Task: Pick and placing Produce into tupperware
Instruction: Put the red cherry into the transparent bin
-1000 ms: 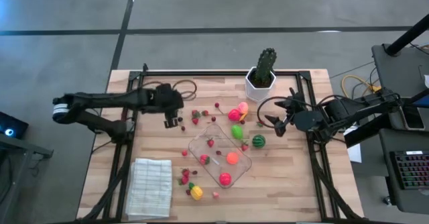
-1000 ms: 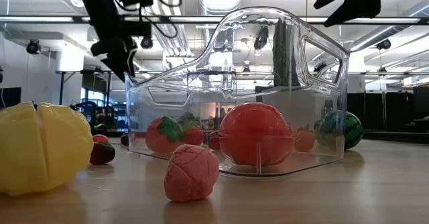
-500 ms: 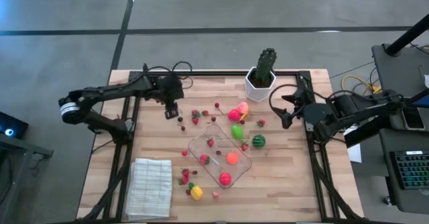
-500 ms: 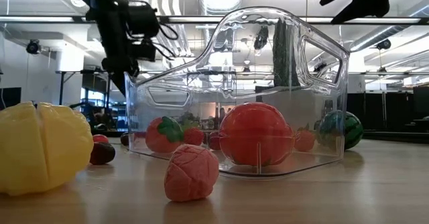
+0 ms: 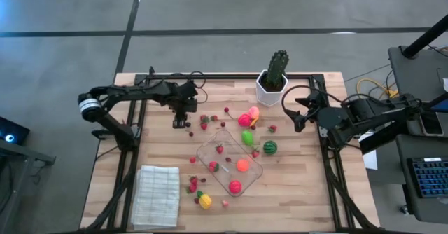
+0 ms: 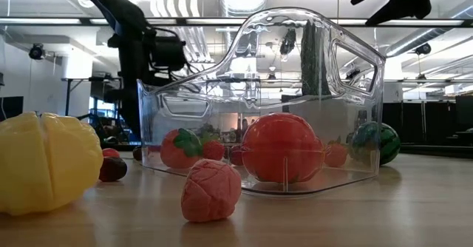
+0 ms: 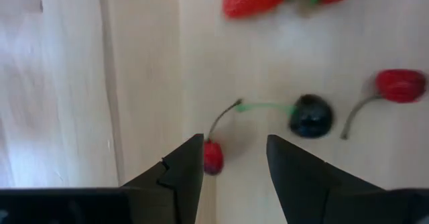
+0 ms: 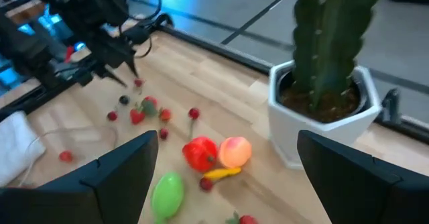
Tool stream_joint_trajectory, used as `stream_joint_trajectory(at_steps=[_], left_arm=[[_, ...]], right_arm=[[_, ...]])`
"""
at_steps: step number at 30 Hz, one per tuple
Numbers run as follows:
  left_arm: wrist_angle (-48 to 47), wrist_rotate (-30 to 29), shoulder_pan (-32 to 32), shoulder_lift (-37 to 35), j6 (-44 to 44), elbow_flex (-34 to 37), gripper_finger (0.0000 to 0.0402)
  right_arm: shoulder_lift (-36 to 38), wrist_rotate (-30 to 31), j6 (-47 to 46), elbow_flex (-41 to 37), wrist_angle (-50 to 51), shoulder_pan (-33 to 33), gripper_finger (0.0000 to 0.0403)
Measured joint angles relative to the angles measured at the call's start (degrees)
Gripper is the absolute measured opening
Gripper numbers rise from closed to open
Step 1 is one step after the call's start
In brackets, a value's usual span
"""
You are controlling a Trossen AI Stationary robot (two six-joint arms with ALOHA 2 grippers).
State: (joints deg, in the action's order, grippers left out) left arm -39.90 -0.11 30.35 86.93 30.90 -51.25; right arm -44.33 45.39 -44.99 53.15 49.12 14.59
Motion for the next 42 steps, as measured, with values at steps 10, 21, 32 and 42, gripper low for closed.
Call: stream_joint_trajectory(at_steps=[10,21,32,42], left_arm=[[3.02,-1.30,2.19,-0.52,-0.11,2.69,0.0148],[5.46,-1.28,2.32,3.55,-0.21,2.98,0.0148],[5.81,-2.64,2.39,4.37,-0.37,2.99,0.0148],[5.89,-6.69,3.11,4.09,-0.41,3.08,0.0110]], right_arm=[[-0.12,2.89,1.21,0.00,0.46,0.00,0.0350],[-0.38,4.15,1.57,0.00,1.31,0.00,0.0350],[-0.34,3.95,2.35,0.00,1.71,0.00,0.0350],[-0.34,4.13,5.18,0.00,1.71,0.00,0.0350]])
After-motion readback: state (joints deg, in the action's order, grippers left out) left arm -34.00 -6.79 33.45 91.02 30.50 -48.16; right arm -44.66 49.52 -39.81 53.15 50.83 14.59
